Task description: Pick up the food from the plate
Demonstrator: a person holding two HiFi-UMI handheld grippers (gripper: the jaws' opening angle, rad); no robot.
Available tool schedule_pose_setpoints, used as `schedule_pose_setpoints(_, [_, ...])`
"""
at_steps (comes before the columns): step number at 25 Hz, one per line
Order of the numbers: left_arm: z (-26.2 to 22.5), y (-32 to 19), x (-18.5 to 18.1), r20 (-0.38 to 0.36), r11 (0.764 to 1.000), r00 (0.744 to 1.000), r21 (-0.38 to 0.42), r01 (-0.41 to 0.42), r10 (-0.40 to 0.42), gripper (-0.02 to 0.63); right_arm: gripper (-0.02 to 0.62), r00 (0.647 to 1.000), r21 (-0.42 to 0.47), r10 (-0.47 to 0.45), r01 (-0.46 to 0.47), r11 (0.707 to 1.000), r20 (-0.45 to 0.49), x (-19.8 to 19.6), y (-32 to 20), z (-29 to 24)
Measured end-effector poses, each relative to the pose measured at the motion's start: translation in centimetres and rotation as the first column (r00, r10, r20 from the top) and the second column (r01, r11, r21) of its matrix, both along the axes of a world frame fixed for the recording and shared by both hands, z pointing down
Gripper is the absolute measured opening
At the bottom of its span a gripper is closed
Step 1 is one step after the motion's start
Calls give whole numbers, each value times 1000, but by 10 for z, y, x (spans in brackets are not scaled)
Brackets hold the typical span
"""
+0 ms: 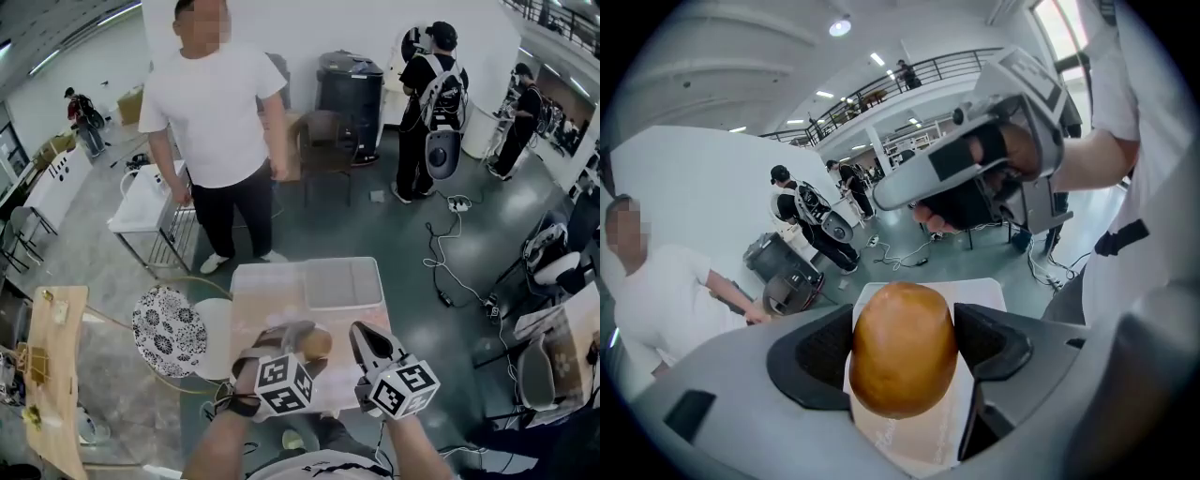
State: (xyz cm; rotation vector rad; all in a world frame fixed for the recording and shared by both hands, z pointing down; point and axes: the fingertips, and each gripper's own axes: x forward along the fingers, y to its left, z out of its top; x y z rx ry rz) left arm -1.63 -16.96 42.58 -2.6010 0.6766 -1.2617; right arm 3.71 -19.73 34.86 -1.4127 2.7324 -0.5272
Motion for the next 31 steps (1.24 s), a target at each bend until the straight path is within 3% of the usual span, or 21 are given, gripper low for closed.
schedule_pose_setpoints(12, [-33, 18, 4, -73, 997, 997, 80, 12, -6, 325, 14, 999, 85, 1, 3, 996, -43, -6, 15, -28])
schedule_pose_setpoints(31, [-37, 22, 1, -93, 995, 995, 91, 32, -23, 325, 14, 998, 93, -2, 8, 996, -67, -9, 24, -29])
